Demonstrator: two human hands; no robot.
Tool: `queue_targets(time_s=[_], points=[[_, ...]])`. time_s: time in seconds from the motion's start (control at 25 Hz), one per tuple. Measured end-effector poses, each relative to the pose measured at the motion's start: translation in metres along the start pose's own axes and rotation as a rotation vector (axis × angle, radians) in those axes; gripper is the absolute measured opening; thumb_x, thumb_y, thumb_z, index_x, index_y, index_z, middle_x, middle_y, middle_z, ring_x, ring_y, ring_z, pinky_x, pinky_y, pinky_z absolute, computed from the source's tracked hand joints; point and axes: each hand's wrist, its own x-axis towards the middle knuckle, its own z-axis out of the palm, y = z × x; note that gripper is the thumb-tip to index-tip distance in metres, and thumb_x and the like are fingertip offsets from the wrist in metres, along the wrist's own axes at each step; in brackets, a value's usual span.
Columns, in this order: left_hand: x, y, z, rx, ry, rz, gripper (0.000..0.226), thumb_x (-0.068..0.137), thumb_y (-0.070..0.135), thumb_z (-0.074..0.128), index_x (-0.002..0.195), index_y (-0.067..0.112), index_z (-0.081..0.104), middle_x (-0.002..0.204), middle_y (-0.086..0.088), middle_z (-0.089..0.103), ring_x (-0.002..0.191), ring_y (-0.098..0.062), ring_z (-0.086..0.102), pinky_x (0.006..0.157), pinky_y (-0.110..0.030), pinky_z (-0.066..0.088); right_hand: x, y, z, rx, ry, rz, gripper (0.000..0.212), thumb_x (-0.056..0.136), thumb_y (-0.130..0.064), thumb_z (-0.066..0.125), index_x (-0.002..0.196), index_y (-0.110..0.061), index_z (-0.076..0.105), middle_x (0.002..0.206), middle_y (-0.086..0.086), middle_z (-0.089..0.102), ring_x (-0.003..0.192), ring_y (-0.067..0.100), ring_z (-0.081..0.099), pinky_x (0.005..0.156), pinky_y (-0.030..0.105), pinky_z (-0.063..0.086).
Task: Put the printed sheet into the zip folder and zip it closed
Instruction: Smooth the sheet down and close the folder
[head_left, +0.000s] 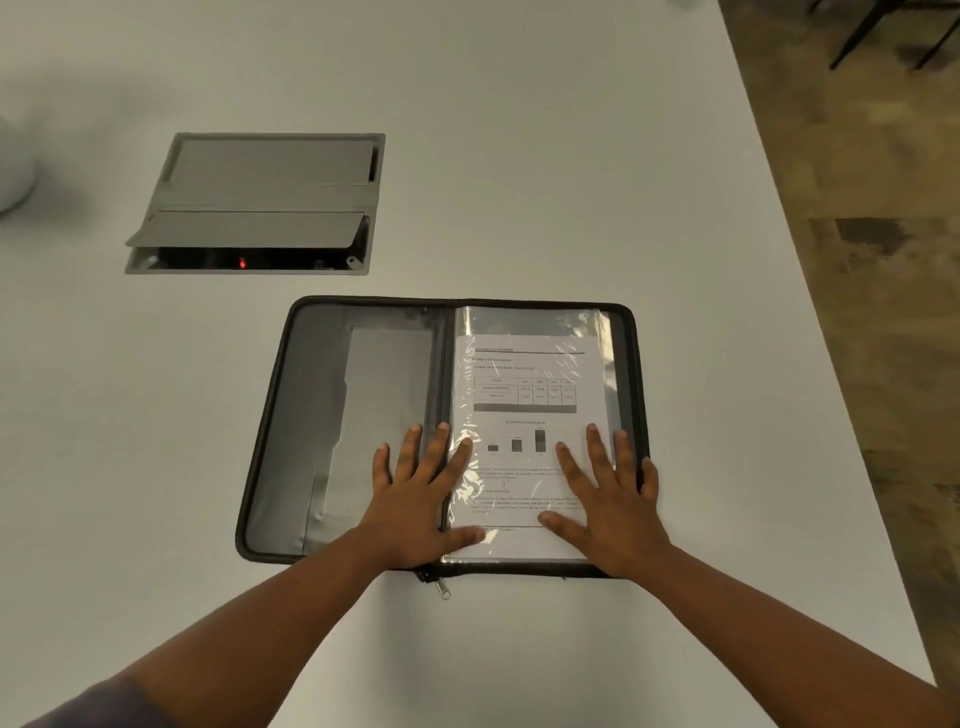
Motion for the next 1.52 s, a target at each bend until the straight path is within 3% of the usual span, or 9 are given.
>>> queue_targets(time_s=[0.28,0.4,0.56,0.76,0.96,1.28,1.36,1.44,1.52], points=[[0.005,-0.001,0.003,-0.089,-0.010,-0.006,0.109,0.071,0.099,0.030,0.150,0.048,-0.026,0.158,0.012,-0.040,0.144,-0.022,-0.041,0.111,-0.056,-0.029,0.011,0.006,-0.007,-0.023,-0.002,-0.027,0.089,0.083,-0.088,0.023,0.155,-0.044,-0.005,0.167,-0.003,-0.016,0.151,0.030,-0.019,0.116,0.067,0.005],[0.003,-0.009,-0.007,-0.216,0.056,-0.044,0.098,0.077,0.091,0.035,0.153,0.052,-0.011,0.164,0.013,-0.025,0.152,-0.020,-0.025,0.118,-0.054,-0.015,0.014,-0.015,-0.015,-0.015,0.051,-0.013,0.087,0.087,-0.083,0.022,0.157,-0.037,-0.002,0.168,0.001,-0.011,0.152,0.030,-0.013,0.117,0.063,0.005],[-0.010,-0.047,-0.020,-0.320,0.287,-0.377,0.082,0.088,0.067,0.056,0.157,0.041,0.020,0.170,0.004,0.001,0.155,-0.026,-0.006,0.119,-0.059,0.007,0.030,-0.080,-0.015,0.065,0.068,-0.178,0.077,0.097,-0.069,0.019,0.158,-0.030,-0.005,0.166,-0.003,-0.017,0.152,0.021,-0.018,0.118,0.052,-0.001],[-0.031,-0.096,-0.027,-0.446,0.259,-0.757,0.079,0.091,0.059,0.059,0.156,0.029,0.026,0.168,-0.009,0.007,0.153,-0.037,0.004,0.116,-0.064,0.018,0.059,-0.128,-0.016,0.035,0.083,-0.203,0.076,0.098,-0.063,0.021,0.158,-0.024,-0.005,0.166,-0.001,-0.017,0.149,0.020,-0.025,0.115,0.045,-0.016],[-0.034,-0.116,-0.038,-0.618,0.343,-0.868,0.072,0.095,0.045,0.062,0.154,0.018,0.030,0.159,-0.014,0.030,0.140,-0.042,0.034,0.108,-0.061,0.036,0.068,-0.129,-0.005,-0.008,0.053,-0.176,0.076,0.099,-0.061,0.019,0.158,-0.017,0.003,0.167,0.007,-0.008,0.152,0.026,-0.013,0.122,0.049,0.002],[-0.035,-0.133,-0.066,-0.822,0.432,-1.025,0.049,0.099,0.037,0.055,0.139,0.008,0.052,0.138,-0.018,0.056,0.124,-0.041,0.053,0.102,-0.052,0.046,0.071,-0.127,0.002,-0.037,0.017,-0.169,0.078,0.097,-0.063,0.015,0.158,-0.017,0.000,0.167,0.008,-0.008,0.152,0.029,-0.011,0.120,0.049,-0.001],[-0.039,-0.136,-0.085,-0.802,0.501,-0.954,0.037,0.100,0.036,0.053,0.122,0.009,0.063,0.119,-0.016,0.066,0.104,-0.034,0.063,0.083,-0.045,0.054,0.072,-0.127,0.000,-0.026,-0.016,-0.162,0.078,0.096,-0.064,0.012,0.157,-0.018,-0.004,0.167,0.007,-0.013,0.152,0.029,-0.014,0.122,0.051,0.001],[-0.045,-0.135,-0.111,-0.766,0.535,-0.813,0.028,0.098,0.034,0.055,0.097,0.009,0.065,0.091,-0.011,0.068,0.083,-0.030,0.065,0.058,-0.036,0.047,0.071,-0.131,-0.006,0.009,-0.030,-0.128,0.079,0.096,-0.065,0.011,0.158,-0.020,-0.006,0.166,0.005,-0.018,0.152,0.029,-0.016,0.120,0.050,-0.004],[-0.051,-0.129,-0.138,-0.735,0.530,-0.693,0.026,0.093,0.032,0.060,0.087,0.007,0.064,0.082,-0.014,0.067,0.078,-0.033,0.065,0.060,-0.044,0.049,0.067,-0.140,-0.020,0.080,-0.012,-0.075,0.078,0.095,-0.068,0.011,0.158,-0.024,-0.008,0.165,0.002,-0.020,0.151,0.027,-0.018,0.118,0.048,-0.009]])
